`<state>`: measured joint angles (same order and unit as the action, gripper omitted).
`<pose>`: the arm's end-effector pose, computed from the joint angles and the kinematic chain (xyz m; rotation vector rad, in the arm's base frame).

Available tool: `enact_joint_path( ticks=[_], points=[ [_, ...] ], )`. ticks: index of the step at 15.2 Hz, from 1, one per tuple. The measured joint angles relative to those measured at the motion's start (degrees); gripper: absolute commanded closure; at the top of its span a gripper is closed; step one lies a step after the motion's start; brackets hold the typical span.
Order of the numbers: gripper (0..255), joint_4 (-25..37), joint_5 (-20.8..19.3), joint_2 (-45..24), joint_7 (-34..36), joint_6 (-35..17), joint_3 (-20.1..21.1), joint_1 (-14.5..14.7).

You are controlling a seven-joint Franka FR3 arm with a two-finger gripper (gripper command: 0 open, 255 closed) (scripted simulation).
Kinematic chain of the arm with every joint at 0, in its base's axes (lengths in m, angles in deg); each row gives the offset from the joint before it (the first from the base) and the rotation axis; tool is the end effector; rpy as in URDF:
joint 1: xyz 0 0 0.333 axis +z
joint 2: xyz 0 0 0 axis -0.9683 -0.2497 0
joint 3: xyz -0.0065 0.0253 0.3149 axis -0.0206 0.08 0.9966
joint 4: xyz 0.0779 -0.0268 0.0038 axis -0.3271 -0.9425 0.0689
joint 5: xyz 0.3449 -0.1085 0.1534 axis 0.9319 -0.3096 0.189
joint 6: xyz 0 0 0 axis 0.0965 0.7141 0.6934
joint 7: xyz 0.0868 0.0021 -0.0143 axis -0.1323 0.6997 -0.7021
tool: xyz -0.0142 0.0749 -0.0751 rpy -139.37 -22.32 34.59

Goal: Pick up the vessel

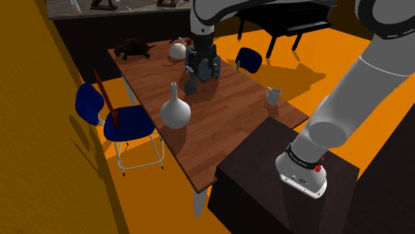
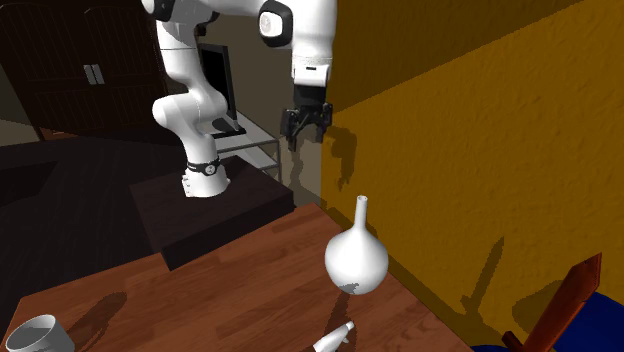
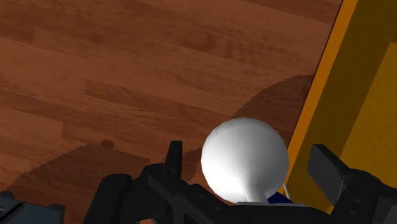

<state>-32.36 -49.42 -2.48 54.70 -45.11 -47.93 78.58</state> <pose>0.5248 0.1078 0.4716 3.1094 0.0659 -0.1276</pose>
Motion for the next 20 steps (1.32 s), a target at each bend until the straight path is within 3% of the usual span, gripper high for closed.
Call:
enact_joint_path(
  ticks=[5, 13, 20],
  points=[
    [0, 8.60, -1.18, -10.56, 1.55, -1.60, 0.58, 0.75],
    [0, 28.70, -3.43, -30.12, 3.58, -0.48, 0.69, 3.05],
    [0, 29.33, -3.92, -34.07, 4.05, -3.76, 0.54, 3.57]
  ],
)
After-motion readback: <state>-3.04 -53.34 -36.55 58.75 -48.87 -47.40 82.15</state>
